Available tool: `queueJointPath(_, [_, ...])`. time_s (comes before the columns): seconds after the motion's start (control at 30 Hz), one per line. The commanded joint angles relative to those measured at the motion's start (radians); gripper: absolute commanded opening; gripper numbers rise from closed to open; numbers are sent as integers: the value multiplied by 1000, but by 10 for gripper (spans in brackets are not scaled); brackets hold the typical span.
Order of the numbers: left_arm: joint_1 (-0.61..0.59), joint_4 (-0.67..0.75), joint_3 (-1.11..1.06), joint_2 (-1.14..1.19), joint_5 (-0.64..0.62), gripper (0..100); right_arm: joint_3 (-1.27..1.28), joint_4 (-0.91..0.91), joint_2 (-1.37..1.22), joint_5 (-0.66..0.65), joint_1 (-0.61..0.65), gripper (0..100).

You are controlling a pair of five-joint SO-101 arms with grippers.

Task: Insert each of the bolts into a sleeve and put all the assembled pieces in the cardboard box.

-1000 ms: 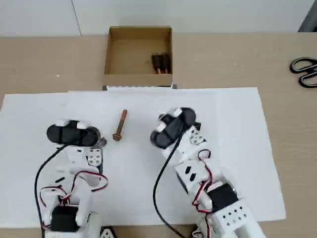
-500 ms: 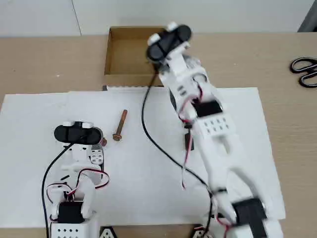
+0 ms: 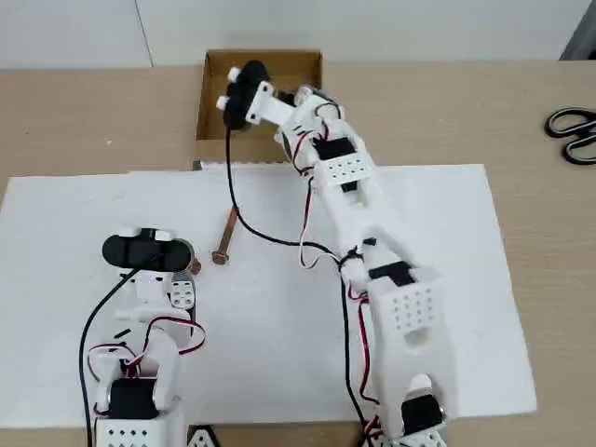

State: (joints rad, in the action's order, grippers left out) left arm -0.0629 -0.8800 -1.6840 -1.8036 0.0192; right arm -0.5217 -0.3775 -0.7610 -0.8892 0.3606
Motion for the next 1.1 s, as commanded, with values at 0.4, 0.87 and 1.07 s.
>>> queueJointPath(0.4, [-8, -3, 2, -9, -2, 6, -273, -64, -96, -32, 24, 165])
queueJointPath(0.87, [-8, -3, 2, -9, -2, 6, -273, -588, 271, -29, 39, 4])
queueJointPath(1.07, [-8, -3, 2, -9, -2, 6, -273, -842, 429, 54, 39, 4])
